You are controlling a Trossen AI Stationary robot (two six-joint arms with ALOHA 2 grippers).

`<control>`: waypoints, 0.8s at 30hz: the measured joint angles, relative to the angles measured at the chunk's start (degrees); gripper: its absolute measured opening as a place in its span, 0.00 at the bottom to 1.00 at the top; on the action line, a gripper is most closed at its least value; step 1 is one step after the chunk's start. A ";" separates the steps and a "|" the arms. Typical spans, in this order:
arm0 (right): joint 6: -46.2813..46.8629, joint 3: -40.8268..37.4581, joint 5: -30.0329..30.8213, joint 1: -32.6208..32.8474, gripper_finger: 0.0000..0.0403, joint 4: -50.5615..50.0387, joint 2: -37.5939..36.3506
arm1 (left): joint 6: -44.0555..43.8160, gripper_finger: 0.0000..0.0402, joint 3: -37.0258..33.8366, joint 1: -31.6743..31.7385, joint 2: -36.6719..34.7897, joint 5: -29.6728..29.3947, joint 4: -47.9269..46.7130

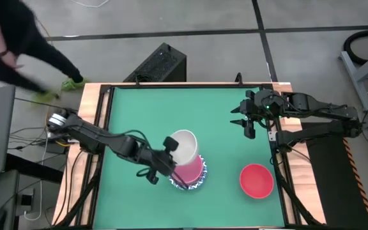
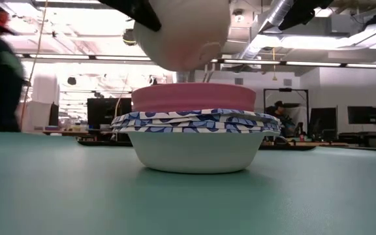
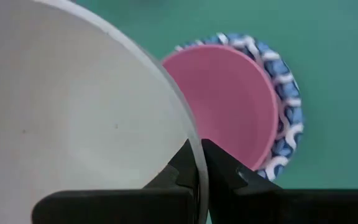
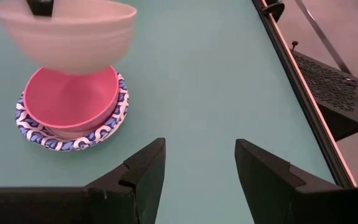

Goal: Nest bowls inside each other
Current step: Stack the white bowl on top of the pink bowl

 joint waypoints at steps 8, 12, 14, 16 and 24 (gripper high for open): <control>0.74 0.00 -0.01 0.01 0.54 -0.22 0.00 | 6.36 0.00 3.67 -2.29 6.93 -1.54 -4.51; 1.03 0.00 -0.01 0.01 0.54 -0.24 0.00 | 8.04 0.00 3.64 -2.46 8.44 -1.88 -5.73; 1.05 0.00 -0.01 0.01 0.54 -0.24 0.00 | 7.93 0.00 3.37 -2.46 8.43 -2.11 -6.28; 1.05 0.00 -0.01 0.01 0.54 -0.24 0.00 | 8.04 0.00 3.37 -2.35 8.42 -2.09 -6.21; 1.09 0.00 -0.01 0.01 0.54 -0.20 0.00 | 10.16 0.00 3.37 -2.16 8.42 1.95 -6.11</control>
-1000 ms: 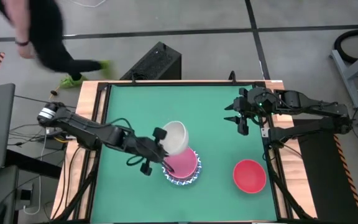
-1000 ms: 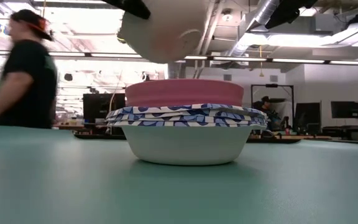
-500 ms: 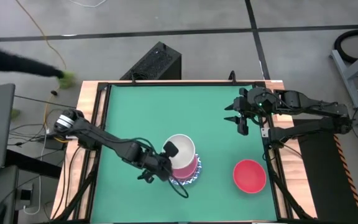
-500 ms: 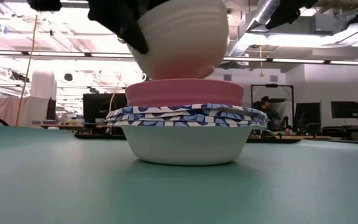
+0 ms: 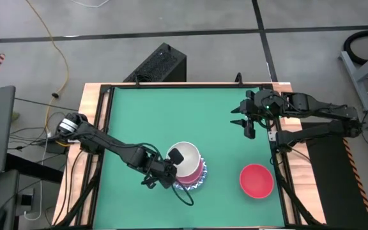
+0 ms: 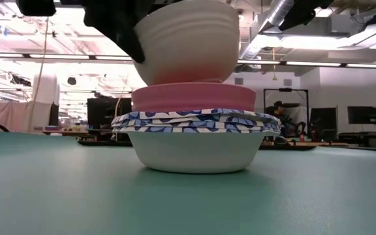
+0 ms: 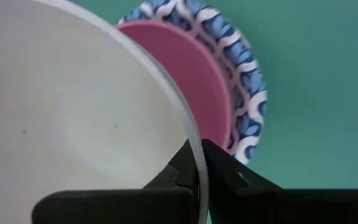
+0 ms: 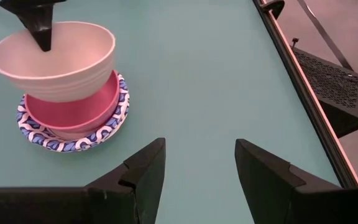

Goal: Nest bowls inside each other
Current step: Stack the white bowl on top of the pink bowl

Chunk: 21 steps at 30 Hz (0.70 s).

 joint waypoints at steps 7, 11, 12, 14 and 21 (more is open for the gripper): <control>0.00 0.00 0.00 0.00 0.54 0.00 0.00 | 4.98 0.00 0.00 0.02 0.00 1.73 0.82; -0.02 0.00 0.00 0.00 0.54 0.00 0.00 | 7.18 0.00 -0.02 0.38 0.00 1.75 0.81; -0.02 0.00 0.00 0.00 0.54 0.00 -0.01 | 7.39 0.00 -0.02 0.54 0.00 1.81 0.81; -0.02 0.00 0.00 0.00 0.54 0.00 0.00 | 7.51 0.00 -0.04 0.94 -0.02 2.86 0.84; -0.02 0.00 -0.02 0.00 0.54 -0.07 0.00 | 9.05 0.00 -0.06 1.90 2.94 3.38 0.19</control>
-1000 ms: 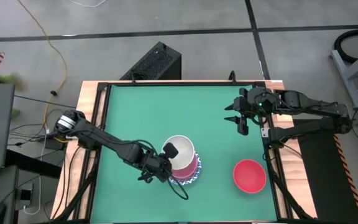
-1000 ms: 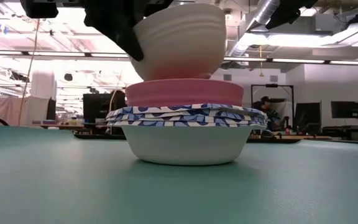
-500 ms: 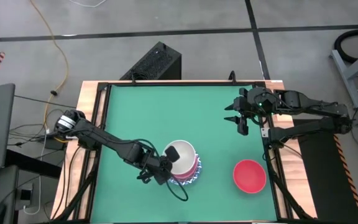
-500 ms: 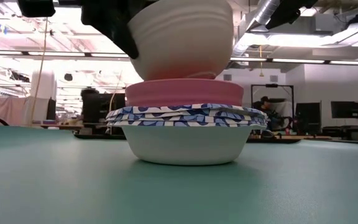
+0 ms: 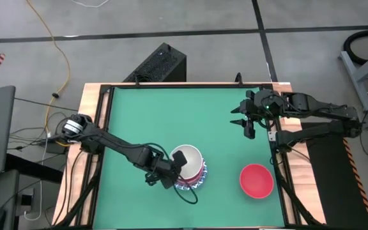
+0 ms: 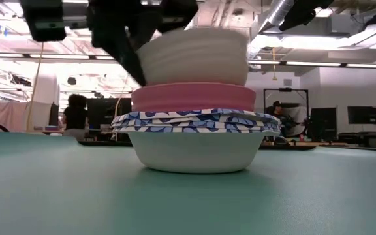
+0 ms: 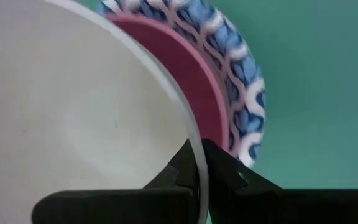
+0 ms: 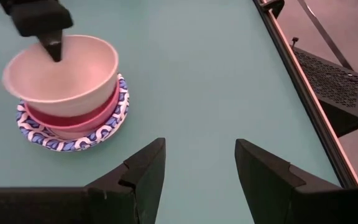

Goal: Nest bowls inside each other
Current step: Stack the white bowl on top of the pink bowl

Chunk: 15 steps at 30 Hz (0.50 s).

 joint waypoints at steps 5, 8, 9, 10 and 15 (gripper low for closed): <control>-0.04 0.00 0.02 -0.04 0.54 -0.15 0.00 | 0.42 0.00 0.15 0.00 0.71 0.29 -0.33; -0.09 0.00 0.02 -0.11 0.54 -0.15 0.00 | 1.64 0.00 0.06 0.06 0.71 0.45 -0.42; -0.09 0.00 0.02 -0.10 0.54 -0.15 0.00 | 1.70 0.00 0.02 0.15 0.71 1.05 -0.50; -0.07 0.00 0.02 -0.07 0.54 -0.15 0.00 | 1.74 0.00 -0.01 0.25 0.71 2.08 -0.59; -0.11 0.00 0.02 -0.07 0.54 -0.14 0.00 | 3.83 0.00 0.13 0.24 1.76 3.19 -1.40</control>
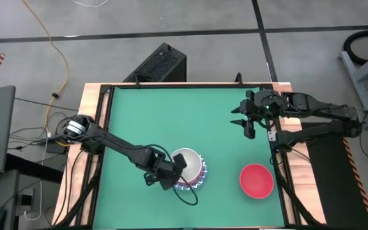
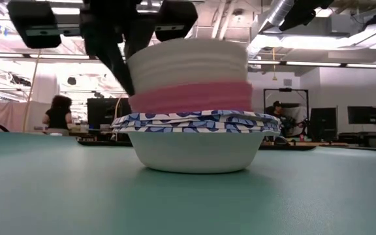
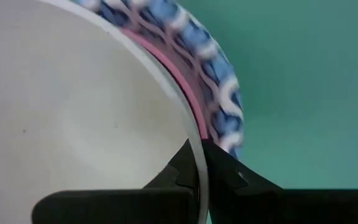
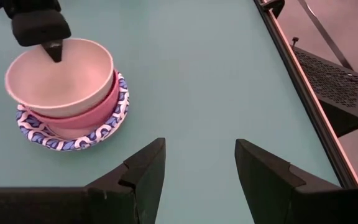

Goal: Nest bowls inside each other
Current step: Stack the white bowl on top of the pink bowl

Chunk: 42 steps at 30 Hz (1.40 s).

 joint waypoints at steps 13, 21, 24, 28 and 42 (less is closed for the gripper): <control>-0.19 0.00 0.04 -0.04 0.54 -0.20 0.00 | 3.22 0.00 0.39 0.39 1.92 -2.44 -0.46; -0.33 0.00 0.03 -0.04 0.54 -0.16 0.00 | 3.98 0.01 0.39 0.39 1.92 -2.90 -0.85; -0.33 0.00 0.04 -0.04 0.54 -0.16 0.00 | 3.39 0.04 0.39 0.37 1.92 -3.89 -0.76; -0.33 0.00 0.02 -0.04 0.54 -0.16 0.00 | 2.96 0.13 0.39 0.37 1.92 -4.03 -0.50; -0.35 0.00 0.02 -0.04 0.54 -0.13 0.00 | 1.87 0.36 5.17 -1.32 1.86 -9.45 -2.79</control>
